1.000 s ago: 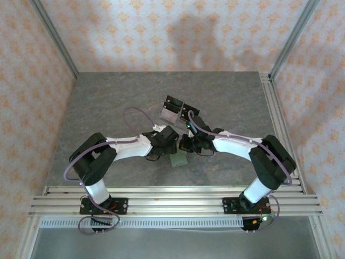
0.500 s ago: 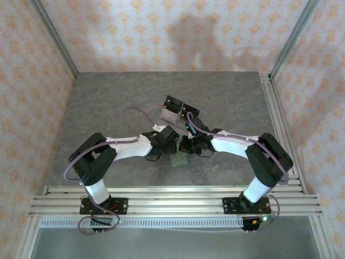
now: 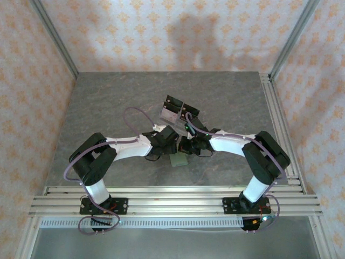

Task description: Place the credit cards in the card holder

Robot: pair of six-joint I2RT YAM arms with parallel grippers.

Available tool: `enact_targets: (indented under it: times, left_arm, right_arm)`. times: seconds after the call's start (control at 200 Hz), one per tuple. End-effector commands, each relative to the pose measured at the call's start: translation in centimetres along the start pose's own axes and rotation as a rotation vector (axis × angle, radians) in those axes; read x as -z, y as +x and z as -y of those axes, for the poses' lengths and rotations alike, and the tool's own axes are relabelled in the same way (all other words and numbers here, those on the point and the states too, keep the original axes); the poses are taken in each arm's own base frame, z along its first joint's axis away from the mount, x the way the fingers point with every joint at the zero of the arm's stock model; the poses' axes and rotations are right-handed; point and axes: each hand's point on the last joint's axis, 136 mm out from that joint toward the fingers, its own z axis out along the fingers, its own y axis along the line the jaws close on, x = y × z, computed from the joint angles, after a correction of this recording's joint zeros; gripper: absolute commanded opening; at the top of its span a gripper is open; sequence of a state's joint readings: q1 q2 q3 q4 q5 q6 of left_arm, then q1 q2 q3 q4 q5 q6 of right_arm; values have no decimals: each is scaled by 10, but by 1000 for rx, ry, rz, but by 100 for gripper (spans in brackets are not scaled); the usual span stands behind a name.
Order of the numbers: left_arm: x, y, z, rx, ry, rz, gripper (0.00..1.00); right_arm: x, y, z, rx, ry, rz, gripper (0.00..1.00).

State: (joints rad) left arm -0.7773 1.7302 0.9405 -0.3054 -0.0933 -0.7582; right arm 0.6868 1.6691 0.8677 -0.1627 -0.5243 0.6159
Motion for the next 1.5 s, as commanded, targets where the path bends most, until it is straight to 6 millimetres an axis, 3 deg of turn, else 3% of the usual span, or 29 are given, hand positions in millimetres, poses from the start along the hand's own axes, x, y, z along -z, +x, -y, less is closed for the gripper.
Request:
enact_targets:
  times: [0.0,0.631,0.946,1.081,1.496]
  left_arm:
    - [-9,32,3,-24,29,-108,90]
    - [-9,31,3,-19,28,-106,90]
    - [-8,31,3,-20,27,-107,90]
    - [-8,32,3,-19,26,-107,90]
    - [-10,32,4,-21,28,-111,89]
  right_arm:
    - [-8,7,6,17,31,-29,0]
    - [-26,59,61,41,218,-162,0]
    - [-36,72,92,25,307,-199,0]
    - [-31,70,81,23,263,-183,0]
    - [-5,41,8,24,26,-84,0]
